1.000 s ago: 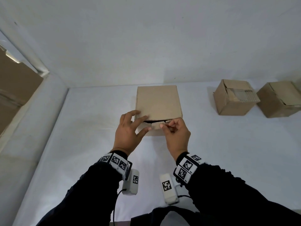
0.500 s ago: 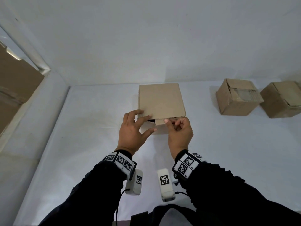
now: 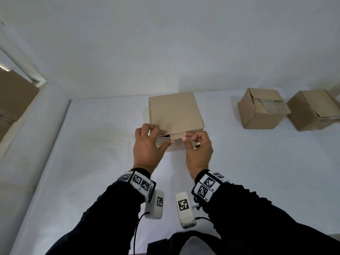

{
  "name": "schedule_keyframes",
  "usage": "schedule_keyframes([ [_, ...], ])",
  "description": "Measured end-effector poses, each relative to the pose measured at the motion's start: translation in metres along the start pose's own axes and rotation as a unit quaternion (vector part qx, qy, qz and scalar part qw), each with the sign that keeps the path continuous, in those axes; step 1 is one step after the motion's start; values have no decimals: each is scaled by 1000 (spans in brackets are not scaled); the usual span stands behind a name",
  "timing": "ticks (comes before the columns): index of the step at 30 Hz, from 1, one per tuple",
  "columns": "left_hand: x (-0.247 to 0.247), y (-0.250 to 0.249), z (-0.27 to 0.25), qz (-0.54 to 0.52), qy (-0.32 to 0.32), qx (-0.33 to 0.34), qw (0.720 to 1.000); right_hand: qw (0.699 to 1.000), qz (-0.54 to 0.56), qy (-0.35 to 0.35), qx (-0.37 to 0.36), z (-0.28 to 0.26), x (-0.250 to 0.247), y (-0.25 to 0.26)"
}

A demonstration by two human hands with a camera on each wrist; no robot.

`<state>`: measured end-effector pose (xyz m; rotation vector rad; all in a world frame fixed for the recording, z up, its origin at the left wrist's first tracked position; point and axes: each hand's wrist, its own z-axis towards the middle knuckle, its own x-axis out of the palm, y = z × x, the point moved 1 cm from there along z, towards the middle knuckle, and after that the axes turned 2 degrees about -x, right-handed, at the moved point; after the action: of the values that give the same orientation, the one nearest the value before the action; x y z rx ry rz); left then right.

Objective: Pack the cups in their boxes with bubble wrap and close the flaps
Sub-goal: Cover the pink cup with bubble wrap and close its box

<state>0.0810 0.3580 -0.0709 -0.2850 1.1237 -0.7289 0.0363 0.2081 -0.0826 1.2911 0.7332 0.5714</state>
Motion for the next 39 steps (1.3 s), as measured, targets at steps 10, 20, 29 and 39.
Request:
schedule_keyframes([
  [10,2,-2,10,-60,-2,-65,996,981,-84,137,-111,42,-20,0],
  [20,7,-6,18,-21,19,-114,993,968,-147,121,-165,52,-18,4],
  [29,0,15,18,-3,59,-59,997,934,-217,138,-247,55,-28,-6],
  [39,-1,-4,42,42,85,-94,991,924,-270,158,-220,74,-21,9],
])
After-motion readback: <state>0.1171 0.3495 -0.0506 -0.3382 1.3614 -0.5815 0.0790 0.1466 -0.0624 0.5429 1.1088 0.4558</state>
